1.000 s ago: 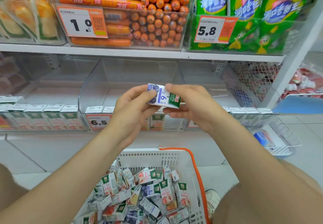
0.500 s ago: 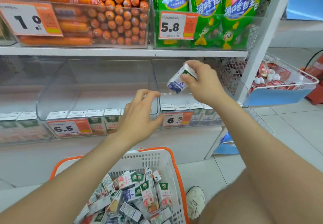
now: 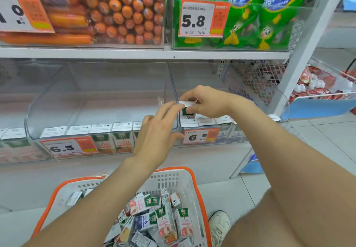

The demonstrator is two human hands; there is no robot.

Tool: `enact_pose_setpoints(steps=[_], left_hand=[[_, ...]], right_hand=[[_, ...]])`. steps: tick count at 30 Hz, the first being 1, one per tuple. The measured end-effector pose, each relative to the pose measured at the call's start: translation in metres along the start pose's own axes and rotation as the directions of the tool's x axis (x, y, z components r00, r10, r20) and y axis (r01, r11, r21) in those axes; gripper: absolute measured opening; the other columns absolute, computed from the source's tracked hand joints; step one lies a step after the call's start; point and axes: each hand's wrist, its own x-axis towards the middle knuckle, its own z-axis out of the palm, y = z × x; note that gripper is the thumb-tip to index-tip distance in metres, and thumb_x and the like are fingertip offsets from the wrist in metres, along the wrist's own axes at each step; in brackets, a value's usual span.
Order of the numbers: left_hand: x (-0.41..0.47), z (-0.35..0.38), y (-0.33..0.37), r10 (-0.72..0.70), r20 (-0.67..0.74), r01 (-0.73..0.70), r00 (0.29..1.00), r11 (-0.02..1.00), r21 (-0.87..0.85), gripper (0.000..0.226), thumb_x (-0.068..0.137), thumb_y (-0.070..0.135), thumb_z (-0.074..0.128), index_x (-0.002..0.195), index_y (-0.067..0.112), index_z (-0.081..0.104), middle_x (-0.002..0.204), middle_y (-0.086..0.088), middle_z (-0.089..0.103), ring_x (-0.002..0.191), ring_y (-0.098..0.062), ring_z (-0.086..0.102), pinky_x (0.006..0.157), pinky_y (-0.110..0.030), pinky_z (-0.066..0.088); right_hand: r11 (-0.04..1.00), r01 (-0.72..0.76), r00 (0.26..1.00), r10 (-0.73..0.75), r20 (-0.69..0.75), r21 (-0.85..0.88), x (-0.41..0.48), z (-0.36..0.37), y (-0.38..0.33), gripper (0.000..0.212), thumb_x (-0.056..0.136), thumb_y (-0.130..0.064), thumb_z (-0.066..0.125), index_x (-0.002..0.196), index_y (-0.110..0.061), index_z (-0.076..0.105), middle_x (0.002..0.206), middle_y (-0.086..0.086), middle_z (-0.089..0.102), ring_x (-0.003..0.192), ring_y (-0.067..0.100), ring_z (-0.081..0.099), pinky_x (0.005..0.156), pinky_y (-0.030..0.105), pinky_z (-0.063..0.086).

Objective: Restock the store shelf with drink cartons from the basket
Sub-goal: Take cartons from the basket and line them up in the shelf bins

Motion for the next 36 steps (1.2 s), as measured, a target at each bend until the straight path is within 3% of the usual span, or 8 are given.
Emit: enact_pose_setpoints(steps=[8,12,17,21,24,31,33,36], left_hand=[[0.000,-0.002,0.001,0.013,0.016,-0.012,1.000,0.997,-0.077,0.083,0.085,0.026,0.086,0.150,0.040,0.036,0.152,0.006,0.052,0.083,-0.010,0.068,0.109,-0.038,0.037],[-0.002,-0.016,-0.002,-0.001,0.063,0.017,0.998,0.968,-0.251,0.087,0.090,0.021,0.082,0.158,0.030,0.028,0.146,0.001,0.055,0.110,-0.017,0.063,0.100,-0.038,0.047],[-0.044,-0.036,-0.012,0.151,-0.171,-0.168,0.974,0.981,-0.093,0.034,0.097,0.009,0.068,0.130,0.013,0.058,0.124,-0.003,0.055,0.106,-0.024,0.059,0.091,-0.038,0.050],[-0.112,-0.035,-0.035,0.101,-0.049,-0.105,0.994,0.991,-0.087,0.016,0.099,0.015,0.058,0.114,0.015,0.061,0.113,-0.001,0.051,0.075,-0.024,0.056,0.059,-0.044,0.050],[-0.160,-0.021,-0.067,0.006,0.264,0.002,0.965,0.999,-0.033,0.016,0.096,0.016,0.053,0.107,0.024,0.060,0.097,0.007,0.052,0.078,-0.023,0.057,0.064,-0.046,0.051],[-0.227,0.035,-0.120,-0.263,0.780,0.145,0.568,0.965,0.220,0.030,0.098,0.005,0.052,0.116,0.024,0.067,0.121,-0.006,0.065,0.104,-0.027,0.063,0.089,-0.044,0.056],[-0.239,0.049,-0.128,-0.300,0.847,0.166,0.438,0.953,0.252,0.021,0.098,0.012,0.061,0.117,0.020,0.069,0.119,-0.007,0.067,0.105,-0.027,0.066,0.093,-0.045,0.057],[-0.257,0.066,-0.136,-0.301,0.899,0.125,0.318,0.953,0.275,0.033,0.090,0.038,0.077,0.112,0.017,0.064,0.109,-0.006,0.068,0.096,-0.026,0.067,0.084,-0.043,0.059]], right_hand=[[0.988,-0.151,0.986,0.149,0.079,0.021,-0.003,0.022,-0.006,0.057,0.091,-0.003,0.048,0.141,-0.026,0.063,0.111,-0.002,0.071,0.110,0.022,0.062,0.086,0.028,0.042],[0.974,-0.217,0.954,0.226,-0.196,0.065,-0.015,0.037,-0.012,0.050,0.096,-0.017,0.051,0.145,-0.017,0.056,0.129,0.010,0.069,0.123,0.030,0.060,0.094,0.029,0.044],[0.986,0.015,0.802,0.086,-0.591,0.163,-0.054,0.048,-0.067,0.018,0.083,-0.012,0.050,0.091,-0.017,0.066,0.077,-0.003,0.064,0.071,0.020,0.057,0.068,0.031,0.043],[0.991,0.119,0.977,-0.106,-0.188,0.061,-0.084,0.102,-0.123,0.019,0.087,-0.018,0.053,0.075,-0.016,0.067,0.063,-0.002,0.064,0.061,0.020,0.060,0.063,0.034,0.053],[0.985,0.167,0.976,-0.158,0.147,-0.049,-0.090,0.162,-0.142,0.026,0.086,-0.014,0.050,0.060,-0.016,0.055,0.055,0.003,0.054,0.055,0.024,0.053,0.059,0.039,0.053],[0.986,0.049,0.865,0.036,0.501,-0.157,-0.089,0.296,-0.126,0.028,0.096,-0.003,0.051,0.070,-0.015,0.048,0.071,0.005,0.047,0.072,0.029,0.056,0.058,0.034,0.043],[0.985,0.037,0.828,0.064,0.557,-0.169,-0.091,0.327,-0.118,0.008,0.097,-0.003,0.052,0.097,-0.010,0.055,0.078,0.004,0.046,0.079,0.030,0.058,0.055,0.034,0.040],[0.988,0.046,0.786,0.056,0.616,-0.148,-0.087,0.367,-0.103,0.050,0.096,-0.001,0.056,0.142,-0.013,0.040,0.103,0.011,0.059,0.091,0.030,0.062,0.070,0.040,0.055]])
